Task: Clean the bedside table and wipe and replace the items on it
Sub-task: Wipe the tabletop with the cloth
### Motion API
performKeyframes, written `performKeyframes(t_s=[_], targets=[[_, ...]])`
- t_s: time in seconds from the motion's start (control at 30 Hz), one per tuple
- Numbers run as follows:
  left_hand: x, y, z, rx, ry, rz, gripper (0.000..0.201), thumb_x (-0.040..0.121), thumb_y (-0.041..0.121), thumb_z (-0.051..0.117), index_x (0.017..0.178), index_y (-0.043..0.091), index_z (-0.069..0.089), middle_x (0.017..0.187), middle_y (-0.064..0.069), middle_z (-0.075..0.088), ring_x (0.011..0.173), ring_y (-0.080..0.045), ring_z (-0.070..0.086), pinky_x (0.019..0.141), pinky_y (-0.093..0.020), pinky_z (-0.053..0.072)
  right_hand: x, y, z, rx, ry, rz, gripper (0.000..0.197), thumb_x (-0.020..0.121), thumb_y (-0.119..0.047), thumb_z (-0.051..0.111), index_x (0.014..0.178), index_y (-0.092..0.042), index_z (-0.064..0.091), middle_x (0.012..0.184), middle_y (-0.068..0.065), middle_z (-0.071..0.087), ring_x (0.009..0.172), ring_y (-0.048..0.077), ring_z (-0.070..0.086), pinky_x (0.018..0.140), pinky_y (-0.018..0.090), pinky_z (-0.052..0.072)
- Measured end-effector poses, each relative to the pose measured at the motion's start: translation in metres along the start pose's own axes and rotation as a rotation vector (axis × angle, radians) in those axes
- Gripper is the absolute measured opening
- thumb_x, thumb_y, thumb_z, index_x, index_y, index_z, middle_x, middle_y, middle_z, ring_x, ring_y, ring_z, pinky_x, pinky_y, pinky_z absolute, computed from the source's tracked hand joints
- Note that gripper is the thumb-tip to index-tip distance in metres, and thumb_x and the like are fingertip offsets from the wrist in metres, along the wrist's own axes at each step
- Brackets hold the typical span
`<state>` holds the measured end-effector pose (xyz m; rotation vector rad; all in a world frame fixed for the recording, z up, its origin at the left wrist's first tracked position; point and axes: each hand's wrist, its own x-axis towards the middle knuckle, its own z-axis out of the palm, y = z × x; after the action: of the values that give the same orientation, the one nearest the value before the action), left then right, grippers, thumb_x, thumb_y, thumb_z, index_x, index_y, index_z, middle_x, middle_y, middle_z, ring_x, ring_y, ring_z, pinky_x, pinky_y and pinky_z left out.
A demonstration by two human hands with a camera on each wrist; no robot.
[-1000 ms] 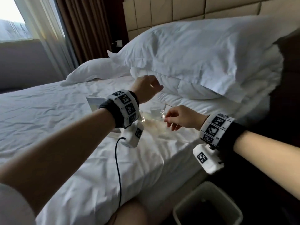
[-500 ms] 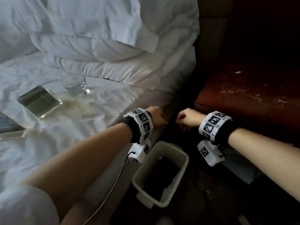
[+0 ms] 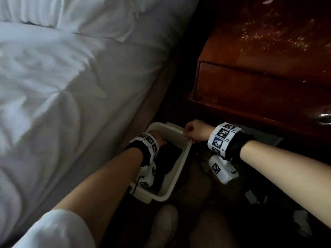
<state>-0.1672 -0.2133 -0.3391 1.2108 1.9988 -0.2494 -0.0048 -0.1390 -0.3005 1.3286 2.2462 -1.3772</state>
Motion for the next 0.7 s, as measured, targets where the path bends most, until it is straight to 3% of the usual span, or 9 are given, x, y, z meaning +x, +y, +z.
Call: performKeyframes(t_s=[0.1,0.2,0.3,0.43,0.6,0.7], targets=[[0.023,-0.01,0.029,-0.05,-0.013,-0.014,0.037,0.095,0.036,0.046,0.107,0.005,0.061,0.127,-0.016,0.057,0.106,-0.028,0.057,0.088,-0.033,0.044,0.014,0.023,0.011,0.029,-0.038,0.048,0.008,0.094,-0.014,0.051,0.089,-0.01,0.055,0.071,0.003,0.058,0.054,0.013,0.054,0.05,0.02,0.042],[0.04,-0.016,0.052,-0.067,-0.036,-0.052,0.045,0.094,0.036,0.05,0.126,0.005,0.054,0.131,-0.014,0.055,0.117,-0.031,0.053,0.1,-0.037,0.042,0.025,0.048,0.024,0.045,-0.057,0.083,0.009,0.094,-0.015,0.052,0.088,-0.011,0.056,0.071,0.002,0.057,0.055,0.013,0.054,0.053,0.024,0.044],[0.054,-0.024,0.066,-0.059,-0.035,-0.125,0.054,0.091,0.031,0.057,0.137,0.006,0.043,0.139,-0.015,0.048,0.128,-0.029,0.046,0.105,-0.034,0.036,0.032,0.063,0.032,0.056,-0.085,0.099,0.012,0.094,-0.015,0.053,0.084,-0.009,0.056,0.069,0.003,0.058,0.055,0.012,0.053,0.056,0.023,0.045],[0.069,-0.032,0.076,-0.116,-0.026,-0.16,0.055,0.092,0.028,0.056,0.138,0.004,0.04,0.142,-0.016,0.045,0.13,-0.03,0.044,0.106,-0.034,0.035,0.043,0.07,0.034,0.094,-0.103,0.136,0.024,0.095,-0.016,0.053,0.071,-0.017,0.052,0.066,0.0,0.057,0.056,0.011,0.053,0.056,0.022,0.043],[0.081,-0.038,0.092,-0.253,-0.166,-0.102,0.061,0.094,0.034,0.052,0.146,0.013,0.03,0.15,-0.011,0.034,0.134,-0.028,0.038,0.112,-0.038,0.032,0.053,0.072,0.042,0.158,-0.088,0.157,0.026,0.094,-0.019,0.055,0.069,-0.016,0.046,0.067,0.001,0.057,0.056,0.011,0.054,0.056,0.022,0.043],[0.086,-0.041,0.101,-0.27,-0.136,-0.116,0.057,0.094,0.027,0.052,0.145,0.01,0.031,0.148,-0.013,0.037,0.133,-0.03,0.04,0.11,-0.037,0.033,0.056,0.073,0.045,0.155,-0.069,0.144,0.029,0.092,-0.024,0.059,0.069,-0.015,0.043,0.067,0.003,0.057,0.056,0.011,0.054,0.057,0.023,0.044]])
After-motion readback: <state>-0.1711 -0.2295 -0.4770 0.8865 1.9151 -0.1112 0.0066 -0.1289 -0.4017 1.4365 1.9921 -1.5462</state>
